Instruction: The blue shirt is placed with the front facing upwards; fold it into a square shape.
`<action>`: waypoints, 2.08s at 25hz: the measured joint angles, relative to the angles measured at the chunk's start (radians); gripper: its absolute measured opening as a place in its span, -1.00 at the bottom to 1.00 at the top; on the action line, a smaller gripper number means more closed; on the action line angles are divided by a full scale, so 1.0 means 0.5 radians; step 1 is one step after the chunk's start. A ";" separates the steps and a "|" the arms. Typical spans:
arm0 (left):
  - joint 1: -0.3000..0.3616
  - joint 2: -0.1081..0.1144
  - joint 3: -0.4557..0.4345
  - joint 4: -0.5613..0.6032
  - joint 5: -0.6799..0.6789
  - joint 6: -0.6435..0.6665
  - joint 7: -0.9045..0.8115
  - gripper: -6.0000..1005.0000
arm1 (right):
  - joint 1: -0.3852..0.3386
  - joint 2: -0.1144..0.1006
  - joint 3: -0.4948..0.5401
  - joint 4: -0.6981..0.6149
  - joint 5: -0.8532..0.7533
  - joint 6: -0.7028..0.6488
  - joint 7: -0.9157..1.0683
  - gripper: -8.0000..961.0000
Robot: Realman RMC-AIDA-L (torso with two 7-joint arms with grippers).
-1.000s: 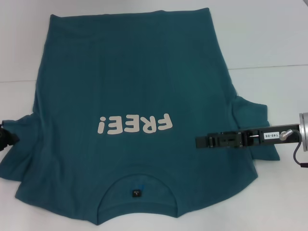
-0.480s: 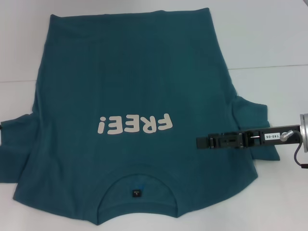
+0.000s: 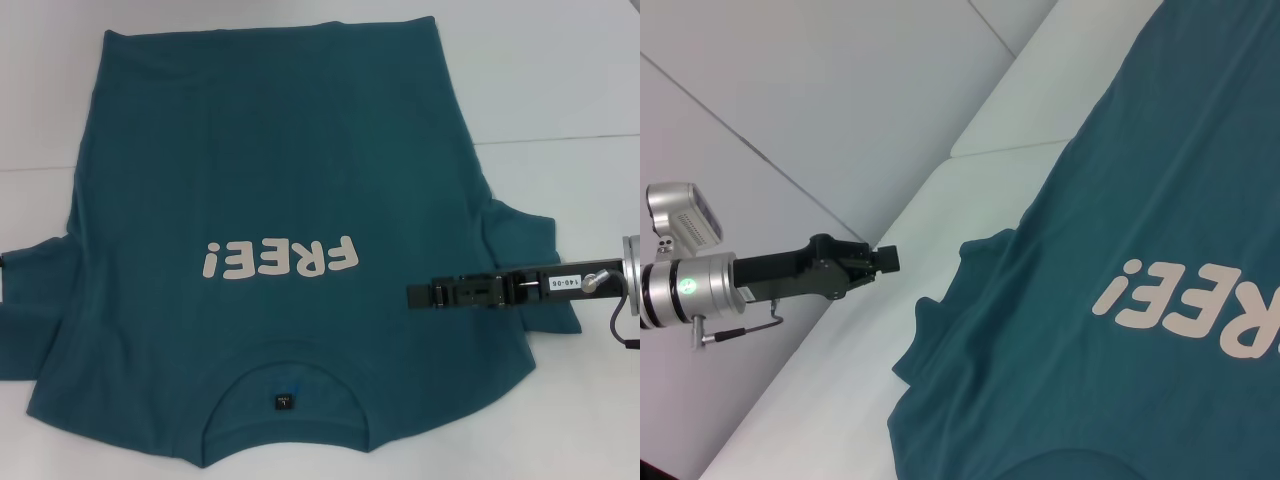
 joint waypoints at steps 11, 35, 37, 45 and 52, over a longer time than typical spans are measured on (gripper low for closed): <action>0.001 0.001 0.003 -0.023 0.155 -0.085 -0.032 -0.42 | -0.004 0.000 0.000 0.000 0.000 0.000 0.000 0.82; -0.041 -0.001 0.125 -0.175 0.168 -0.178 -0.041 0.88 | -0.007 0.000 0.000 0.003 0.000 0.008 -0.003 0.81; -0.041 -0.001 0.126 -0.175 0.168 -0.157 -0.045 0.87 | -0.007 0.000 0.000 0.003 0.000 0.009 -0.003 0.81; -0.043 0.002 0.126 -0.175 0.168 -0.068 -0.062 0.82 | -0.007 0.000 0.003 0.003 0.000 0.007 -0.003 0.80; -0.043 0.006 0.122 -0.164 0.169 -0.028 -0.087 0.78 | -0.016 0.000 0.003 0.003 0.000 0.009 -0.003 0.80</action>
